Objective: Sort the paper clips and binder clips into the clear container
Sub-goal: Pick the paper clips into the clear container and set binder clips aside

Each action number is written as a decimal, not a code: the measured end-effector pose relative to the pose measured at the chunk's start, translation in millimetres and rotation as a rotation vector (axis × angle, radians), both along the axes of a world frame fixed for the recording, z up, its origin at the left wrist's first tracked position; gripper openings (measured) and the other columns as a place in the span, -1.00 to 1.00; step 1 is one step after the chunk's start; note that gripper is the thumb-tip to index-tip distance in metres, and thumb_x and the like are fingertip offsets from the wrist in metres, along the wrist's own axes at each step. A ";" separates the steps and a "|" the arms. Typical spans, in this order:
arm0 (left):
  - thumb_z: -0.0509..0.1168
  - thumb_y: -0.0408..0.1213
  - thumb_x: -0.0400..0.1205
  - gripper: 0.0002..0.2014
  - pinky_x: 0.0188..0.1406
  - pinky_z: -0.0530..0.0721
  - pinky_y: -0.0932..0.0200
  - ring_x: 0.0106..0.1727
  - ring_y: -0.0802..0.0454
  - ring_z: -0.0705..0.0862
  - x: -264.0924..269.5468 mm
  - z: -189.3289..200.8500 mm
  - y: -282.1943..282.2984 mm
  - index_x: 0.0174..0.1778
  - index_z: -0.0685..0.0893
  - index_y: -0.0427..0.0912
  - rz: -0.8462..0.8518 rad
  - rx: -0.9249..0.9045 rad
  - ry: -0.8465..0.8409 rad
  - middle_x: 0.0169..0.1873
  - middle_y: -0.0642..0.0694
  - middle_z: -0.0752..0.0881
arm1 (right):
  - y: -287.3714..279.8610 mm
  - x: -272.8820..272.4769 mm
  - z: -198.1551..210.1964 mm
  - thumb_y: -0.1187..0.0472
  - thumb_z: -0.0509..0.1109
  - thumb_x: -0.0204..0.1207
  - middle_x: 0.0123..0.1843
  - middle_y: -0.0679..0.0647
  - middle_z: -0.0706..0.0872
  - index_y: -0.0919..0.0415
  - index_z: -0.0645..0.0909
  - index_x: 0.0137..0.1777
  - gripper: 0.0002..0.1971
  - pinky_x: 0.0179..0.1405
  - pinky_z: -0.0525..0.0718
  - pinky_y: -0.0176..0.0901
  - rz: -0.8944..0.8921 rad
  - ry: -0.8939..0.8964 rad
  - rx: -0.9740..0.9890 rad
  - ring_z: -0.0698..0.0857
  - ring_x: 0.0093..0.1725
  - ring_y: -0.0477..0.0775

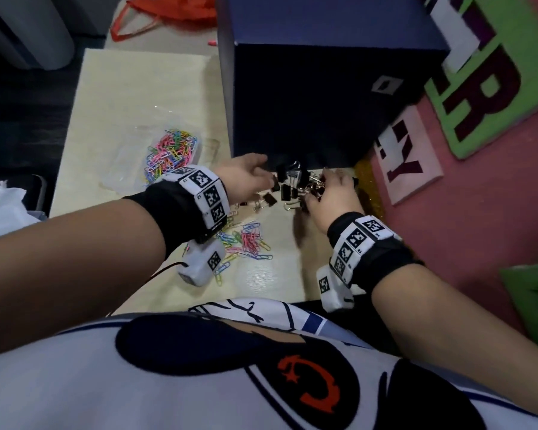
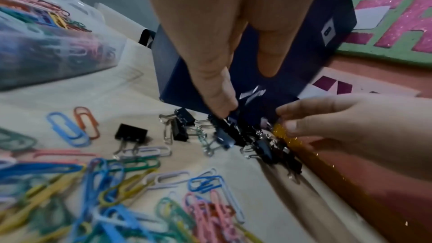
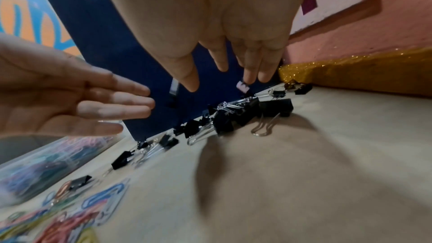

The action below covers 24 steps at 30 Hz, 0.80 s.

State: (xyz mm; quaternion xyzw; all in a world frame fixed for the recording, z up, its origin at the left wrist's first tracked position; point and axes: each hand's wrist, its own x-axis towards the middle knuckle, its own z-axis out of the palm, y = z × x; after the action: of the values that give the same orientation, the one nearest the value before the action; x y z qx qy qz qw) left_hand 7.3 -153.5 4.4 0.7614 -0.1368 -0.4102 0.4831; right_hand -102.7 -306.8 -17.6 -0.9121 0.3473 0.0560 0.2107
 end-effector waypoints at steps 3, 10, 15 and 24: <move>0.33 -0.37 0.60 -0.43 -0.07 0.75 0.31 0.03 0.00 0.73 5.0 -5.2 7.0 0.54 0.39 -0.04 -0.117 0.115 -0.166 0.13 -0.01 0.71 | 4.2 -1.5 -5.9 0.07 0.30 0.60 0.56 0.17 0.31 0.13 0.39 0.53 -0.49 0.43 0.50 0.03 0.083 0.022 -0.077 0.43 0.47 0.22; 0.17 -0.25 0.64 -0.59 0.24 0.61 -0.07 0.29 -0.12 0.49 3.3 -24.0 37.8 0.42 0.52 0.10 -0.642 0.594 -0.794 0.36 -0.03 0.48 | 38.0 6.7 -14.4 0.23 0.22 0.62 0.39 0.03 0.53 0.06 0.53 0.40 -0.64 0.39 0.50 0.01 0.565 0.020 -0.037 0.46 0.38 0.11; 0.19 -0.24 0.62 -0.62 0.20 0.63 -0.11 0.25 -0.12 0.48 1.1 -30.2 48.2 0.38 0.55 0.01 -0.636 0.647 -0.855 0.36 -0.03 0.44 | 46.7 14.9 -16.3 0.23 0.21 0.59 0.46 0.05 0.46 0.12 0.44 0.46 -0.58 0.37 0.48 0.04 0.657 0.169 -0.133 0.42 0.38 0.13; 0.20 -0.23 0.60 -0.48 0.27 0.57 -0.07 0.44 -0.08 0.40 4.4 -28.6 53.2 0.52 0.40 0.06 -0.628 0.635 -0.791 0.55 0.08 0.29 | 51.0 28.9 -8.7 0.27 0.22 0.53 0.41 0.07 0.47 0.10 0.46 0.44 -0.56 0.37 0.40 0.02 0.575 0.256 -0.177 0.41 0.40 0.15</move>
State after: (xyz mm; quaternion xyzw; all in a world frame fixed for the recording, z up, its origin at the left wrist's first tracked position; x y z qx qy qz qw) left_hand 11.6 -100.3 -24.3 0.8866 -0.3956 -0.2395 -0.0005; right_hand -73.8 -255.8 -26.3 -0.9731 0.1027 0.1971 0.0606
